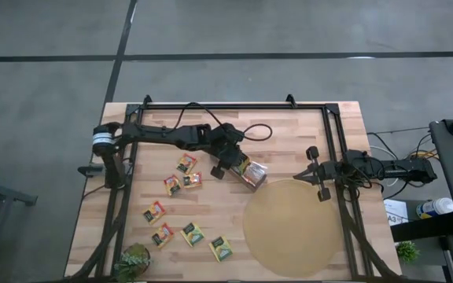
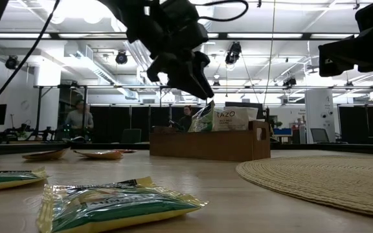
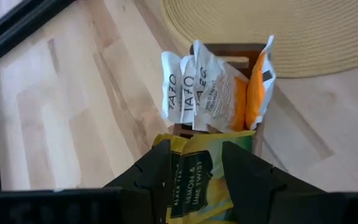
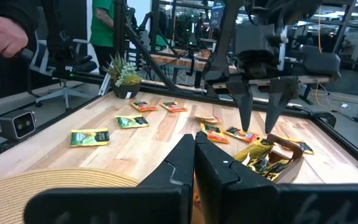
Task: Pick & Place Tea
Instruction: Put the yellow tea bag into the middle section of the wooden organizer
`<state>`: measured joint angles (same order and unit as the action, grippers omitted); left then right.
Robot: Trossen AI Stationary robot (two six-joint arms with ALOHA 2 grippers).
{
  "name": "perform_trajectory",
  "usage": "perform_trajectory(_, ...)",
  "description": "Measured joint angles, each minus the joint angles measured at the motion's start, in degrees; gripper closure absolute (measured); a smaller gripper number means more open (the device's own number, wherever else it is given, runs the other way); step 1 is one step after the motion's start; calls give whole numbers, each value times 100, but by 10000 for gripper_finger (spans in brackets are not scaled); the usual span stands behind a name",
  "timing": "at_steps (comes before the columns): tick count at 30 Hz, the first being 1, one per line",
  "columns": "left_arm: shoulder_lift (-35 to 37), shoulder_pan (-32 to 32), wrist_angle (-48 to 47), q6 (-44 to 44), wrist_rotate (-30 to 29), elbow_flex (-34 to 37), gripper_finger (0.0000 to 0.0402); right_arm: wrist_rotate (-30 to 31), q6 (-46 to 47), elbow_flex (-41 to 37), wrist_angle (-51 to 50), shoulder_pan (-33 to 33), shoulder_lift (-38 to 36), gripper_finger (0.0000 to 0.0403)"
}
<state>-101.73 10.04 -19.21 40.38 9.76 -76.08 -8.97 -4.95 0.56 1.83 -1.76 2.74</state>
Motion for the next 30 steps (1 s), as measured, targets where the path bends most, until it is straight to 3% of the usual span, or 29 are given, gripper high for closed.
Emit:
perform_trajectory(20, -431, 114, -550, 0, -64, -297, 270, 0, 0, 0, 0, 1, 0, 394)
perform_trajectory(23, -431, 114, -589, -1, -64, -297, 301, 0, 0, 0, 0, 2, 0, 394)
perform_trajectory(27, -431, 122, -729, -10, -72, -304, 381, 0, 0, 0, 0, 2, 0, 394)
perform_trajectory(30, -429, 121, -738, -26, -87, -308, 396, 0, 0, -2, 0, 2, 0, 394)
